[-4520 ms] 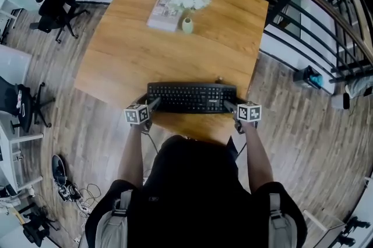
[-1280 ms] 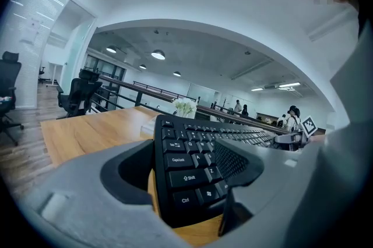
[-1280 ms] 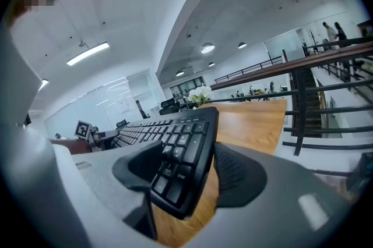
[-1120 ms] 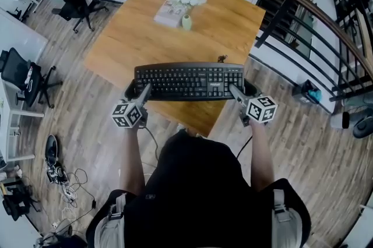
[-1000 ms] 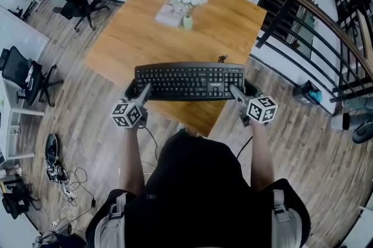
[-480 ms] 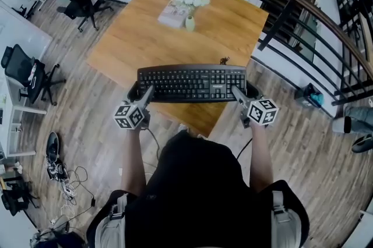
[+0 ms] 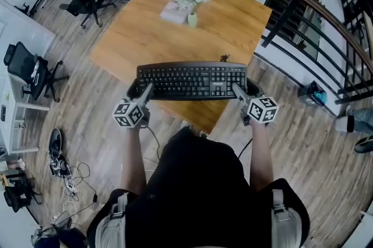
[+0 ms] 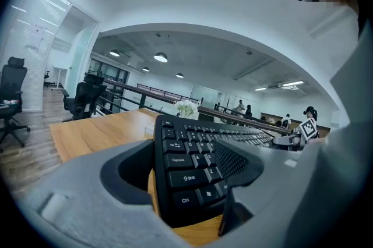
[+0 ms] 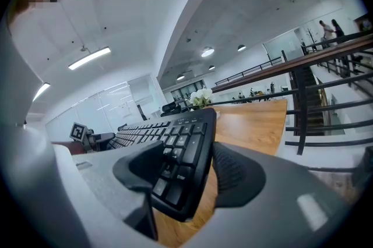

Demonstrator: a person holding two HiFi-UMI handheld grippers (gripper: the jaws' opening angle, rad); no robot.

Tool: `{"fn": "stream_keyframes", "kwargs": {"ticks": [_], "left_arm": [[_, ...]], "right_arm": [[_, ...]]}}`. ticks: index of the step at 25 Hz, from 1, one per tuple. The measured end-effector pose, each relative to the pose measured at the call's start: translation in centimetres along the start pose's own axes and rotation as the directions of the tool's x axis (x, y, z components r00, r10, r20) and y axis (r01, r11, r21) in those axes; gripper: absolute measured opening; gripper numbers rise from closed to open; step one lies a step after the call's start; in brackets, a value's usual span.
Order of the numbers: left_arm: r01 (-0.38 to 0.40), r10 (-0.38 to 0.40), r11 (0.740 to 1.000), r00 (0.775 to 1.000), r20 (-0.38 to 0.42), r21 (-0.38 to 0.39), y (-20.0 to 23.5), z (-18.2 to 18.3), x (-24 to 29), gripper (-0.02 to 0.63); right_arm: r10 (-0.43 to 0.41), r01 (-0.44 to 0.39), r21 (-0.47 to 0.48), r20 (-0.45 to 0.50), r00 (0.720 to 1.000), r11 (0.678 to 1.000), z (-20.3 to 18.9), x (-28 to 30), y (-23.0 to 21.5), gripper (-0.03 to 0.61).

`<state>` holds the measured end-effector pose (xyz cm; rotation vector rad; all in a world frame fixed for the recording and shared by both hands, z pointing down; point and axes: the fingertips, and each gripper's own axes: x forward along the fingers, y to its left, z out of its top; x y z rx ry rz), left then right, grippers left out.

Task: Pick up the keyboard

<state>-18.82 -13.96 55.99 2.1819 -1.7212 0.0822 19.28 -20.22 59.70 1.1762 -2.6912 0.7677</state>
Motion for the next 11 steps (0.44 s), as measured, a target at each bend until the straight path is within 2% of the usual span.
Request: {"fn": "stream_keyframes", "kwargs": {"ticks": [11], "left_arm": [[0.000,0.000,1.000,1.000,0.001,0.002,-0.73,-0.49,0.36,0.319]], "right_arm": [[0.001,-0.001,0.001,-0.001,1.000,1.000,-0.26,-0.37,-0.89,0.261]]}}
